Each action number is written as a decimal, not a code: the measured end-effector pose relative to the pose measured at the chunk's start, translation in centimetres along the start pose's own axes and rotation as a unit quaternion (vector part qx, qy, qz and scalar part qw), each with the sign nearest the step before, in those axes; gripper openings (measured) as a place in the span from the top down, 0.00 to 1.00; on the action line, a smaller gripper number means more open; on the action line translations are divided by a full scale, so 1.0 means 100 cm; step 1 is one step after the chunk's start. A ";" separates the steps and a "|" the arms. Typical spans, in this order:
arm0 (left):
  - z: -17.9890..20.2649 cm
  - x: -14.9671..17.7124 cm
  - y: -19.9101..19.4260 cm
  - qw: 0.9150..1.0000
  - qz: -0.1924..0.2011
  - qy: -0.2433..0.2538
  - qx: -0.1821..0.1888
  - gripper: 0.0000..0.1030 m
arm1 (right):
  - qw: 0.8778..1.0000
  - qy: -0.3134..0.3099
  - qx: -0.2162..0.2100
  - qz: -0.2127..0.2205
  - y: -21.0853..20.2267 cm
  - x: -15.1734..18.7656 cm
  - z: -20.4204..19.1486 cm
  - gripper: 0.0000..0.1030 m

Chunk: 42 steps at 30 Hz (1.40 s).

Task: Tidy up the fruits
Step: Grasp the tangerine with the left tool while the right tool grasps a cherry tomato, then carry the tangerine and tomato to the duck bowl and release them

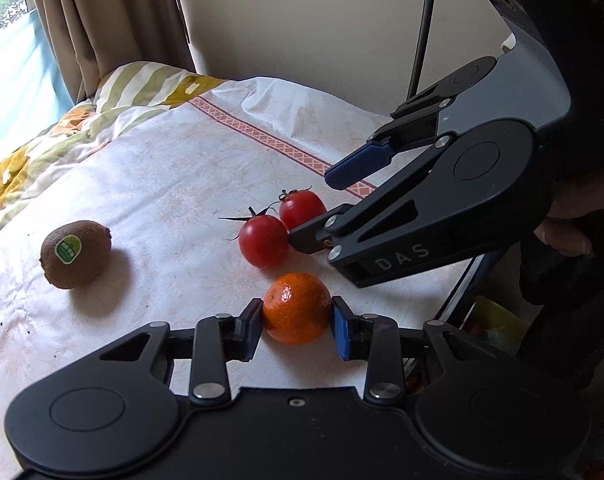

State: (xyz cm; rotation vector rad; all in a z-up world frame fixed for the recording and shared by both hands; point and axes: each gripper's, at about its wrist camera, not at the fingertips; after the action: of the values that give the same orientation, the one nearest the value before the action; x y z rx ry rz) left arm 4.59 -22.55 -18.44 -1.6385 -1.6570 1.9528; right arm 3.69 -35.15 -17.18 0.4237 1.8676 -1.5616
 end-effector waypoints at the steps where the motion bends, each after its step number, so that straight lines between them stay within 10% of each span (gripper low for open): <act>1: -0.001 0.000 -0.001 1.000 -0.001 -0.001 -0.002 0.62 | 1.000 0.000 0.000 0.000 0.000 0.000 0.000 0.37; 42: -0.063 -0.005 -0.094 0.986 0.037 -0.115 -0.112 0.62 | 0.997 0.037 -0.023 0.059 -0.051 -0.045 -0.038 0.53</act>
State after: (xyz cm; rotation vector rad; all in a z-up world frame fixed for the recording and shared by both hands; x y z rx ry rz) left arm 4.60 -15.00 -10.00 -1.6170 -1.9932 2.1295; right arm 2.74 -31.99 -10.08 0.5688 1.8952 -1.4387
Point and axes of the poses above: each gripper's, at about its wrist camera, not at the fingertips, and y roughly the way its jaws point, z to its right, x to its underside, and after that the axes turned 7 degrees about -x, right-handed
